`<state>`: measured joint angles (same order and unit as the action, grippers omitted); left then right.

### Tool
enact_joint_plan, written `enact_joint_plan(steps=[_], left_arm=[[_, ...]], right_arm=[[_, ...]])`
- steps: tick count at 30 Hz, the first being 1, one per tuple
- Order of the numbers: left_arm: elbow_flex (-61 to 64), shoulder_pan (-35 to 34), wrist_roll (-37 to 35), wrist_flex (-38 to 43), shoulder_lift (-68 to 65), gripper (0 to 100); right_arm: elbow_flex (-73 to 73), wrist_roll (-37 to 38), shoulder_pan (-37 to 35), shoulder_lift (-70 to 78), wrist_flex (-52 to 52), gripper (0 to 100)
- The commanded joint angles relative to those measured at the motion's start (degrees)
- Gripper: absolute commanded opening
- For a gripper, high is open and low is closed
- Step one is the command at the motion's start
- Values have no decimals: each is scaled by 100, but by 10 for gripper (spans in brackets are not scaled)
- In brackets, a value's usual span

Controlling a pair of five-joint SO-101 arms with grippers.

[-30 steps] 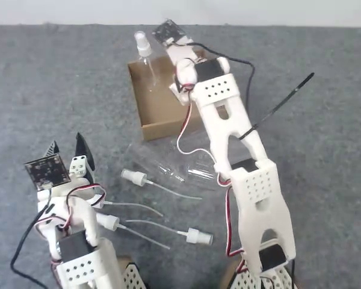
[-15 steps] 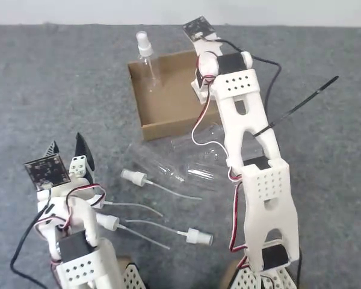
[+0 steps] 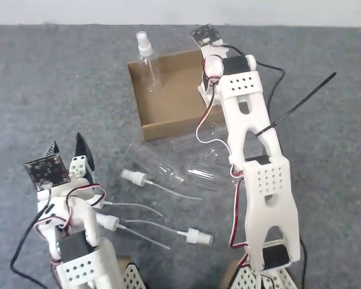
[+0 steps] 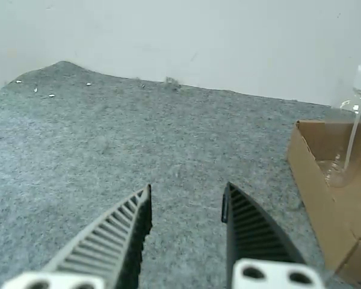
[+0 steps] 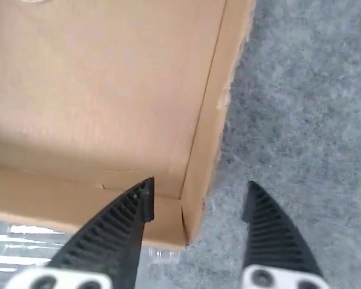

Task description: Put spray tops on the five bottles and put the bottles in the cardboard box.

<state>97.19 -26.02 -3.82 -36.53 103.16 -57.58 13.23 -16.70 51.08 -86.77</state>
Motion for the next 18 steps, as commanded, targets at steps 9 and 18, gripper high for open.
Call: enact_joint_plan(steps=[9, 18], left_arm=[[-66, -35, -53, 88, 114, 181], [-66, -26, -53, 88, 114, 181]], right_arm=[[-308, -62, 75, 57, -66, 80], [-316, -62, 84, 4, -743, 27]])
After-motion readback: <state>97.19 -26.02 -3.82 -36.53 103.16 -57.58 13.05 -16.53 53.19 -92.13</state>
